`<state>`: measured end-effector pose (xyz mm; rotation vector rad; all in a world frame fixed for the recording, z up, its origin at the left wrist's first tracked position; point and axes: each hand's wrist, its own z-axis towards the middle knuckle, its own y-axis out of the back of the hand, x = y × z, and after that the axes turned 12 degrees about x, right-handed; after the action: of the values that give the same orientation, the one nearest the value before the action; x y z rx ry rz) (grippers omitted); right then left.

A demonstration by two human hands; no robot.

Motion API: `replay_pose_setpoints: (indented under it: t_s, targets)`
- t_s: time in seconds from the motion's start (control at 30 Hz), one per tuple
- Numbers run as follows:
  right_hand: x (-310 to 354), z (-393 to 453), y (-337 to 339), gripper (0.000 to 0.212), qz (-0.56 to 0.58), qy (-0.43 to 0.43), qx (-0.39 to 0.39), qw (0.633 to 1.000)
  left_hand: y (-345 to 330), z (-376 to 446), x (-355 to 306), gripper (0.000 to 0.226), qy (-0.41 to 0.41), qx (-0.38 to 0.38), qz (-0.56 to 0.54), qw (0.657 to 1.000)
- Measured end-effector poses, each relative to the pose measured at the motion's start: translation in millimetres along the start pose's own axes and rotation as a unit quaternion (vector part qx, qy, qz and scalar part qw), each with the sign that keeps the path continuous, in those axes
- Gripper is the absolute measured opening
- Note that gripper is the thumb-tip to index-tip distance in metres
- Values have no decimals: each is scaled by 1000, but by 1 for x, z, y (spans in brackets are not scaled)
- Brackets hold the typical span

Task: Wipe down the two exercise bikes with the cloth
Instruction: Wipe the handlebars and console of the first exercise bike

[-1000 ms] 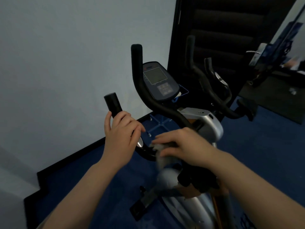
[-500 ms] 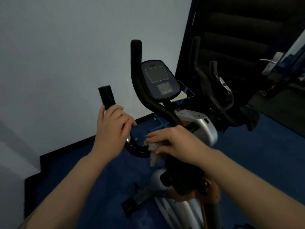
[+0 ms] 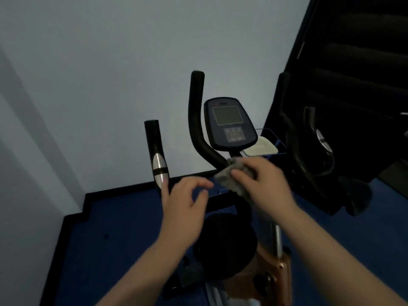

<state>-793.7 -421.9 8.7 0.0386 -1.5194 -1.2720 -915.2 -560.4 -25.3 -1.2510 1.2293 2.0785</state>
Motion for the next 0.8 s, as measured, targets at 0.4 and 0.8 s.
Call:
replay_pose_setpoints:
  t_s: [0.4, 0.8]
  targets:
    - [-29, -12, -25, 37, 1, 55, -24, 998, -22, -40, -18, 24, 59, -26, 19, 998]
    - [-37, -36, -16, 33, -8, 45, -4, 999, -20, -39, -21, 22, 143, 40, 31, 988]
